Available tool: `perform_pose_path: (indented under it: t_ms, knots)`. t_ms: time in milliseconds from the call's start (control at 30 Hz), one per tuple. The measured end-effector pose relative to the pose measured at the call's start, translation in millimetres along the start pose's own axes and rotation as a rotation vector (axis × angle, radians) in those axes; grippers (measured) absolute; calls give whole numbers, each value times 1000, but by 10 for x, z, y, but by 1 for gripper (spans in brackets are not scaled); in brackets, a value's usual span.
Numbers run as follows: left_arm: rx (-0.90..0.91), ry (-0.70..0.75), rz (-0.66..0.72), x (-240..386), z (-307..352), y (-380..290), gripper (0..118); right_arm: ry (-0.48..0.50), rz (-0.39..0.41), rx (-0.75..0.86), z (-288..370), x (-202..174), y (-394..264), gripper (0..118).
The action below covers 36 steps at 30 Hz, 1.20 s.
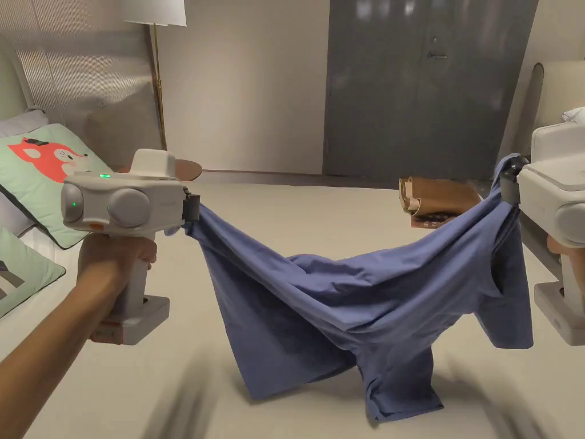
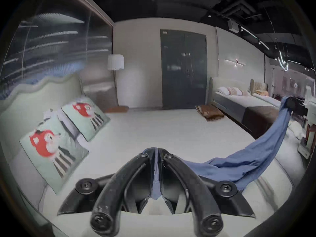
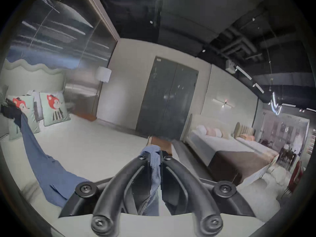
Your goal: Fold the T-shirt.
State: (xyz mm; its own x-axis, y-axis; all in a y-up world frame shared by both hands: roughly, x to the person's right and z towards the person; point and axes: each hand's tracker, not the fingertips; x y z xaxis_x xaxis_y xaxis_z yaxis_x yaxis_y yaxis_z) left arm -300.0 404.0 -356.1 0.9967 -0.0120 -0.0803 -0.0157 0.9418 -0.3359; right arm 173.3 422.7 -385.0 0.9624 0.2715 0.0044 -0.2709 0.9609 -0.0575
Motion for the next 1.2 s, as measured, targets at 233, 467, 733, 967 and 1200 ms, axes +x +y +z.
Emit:
perform_pose_path:
  t_ms: [233,467,733,967,1200]
  knots:
    - [115,135,-16,-287,-464,712,1,-59,-35,57,-402,168,449,9]
    - [175,219,-33,-516,-877,860,1,-85,-91,111,-794,184,425,9]
    - [79,229,-14,-693,-1292,99,1,-59,-60,-4,-1014,-166,-250,9]
    - [-101,213,19,-759,-1235,-968,1,-6,-73,-197,-942,-416,-1234,9]
    - [-267,212,92,-911,-724,-2068,1,24,-128,-374,-313,-489,-2109,9]
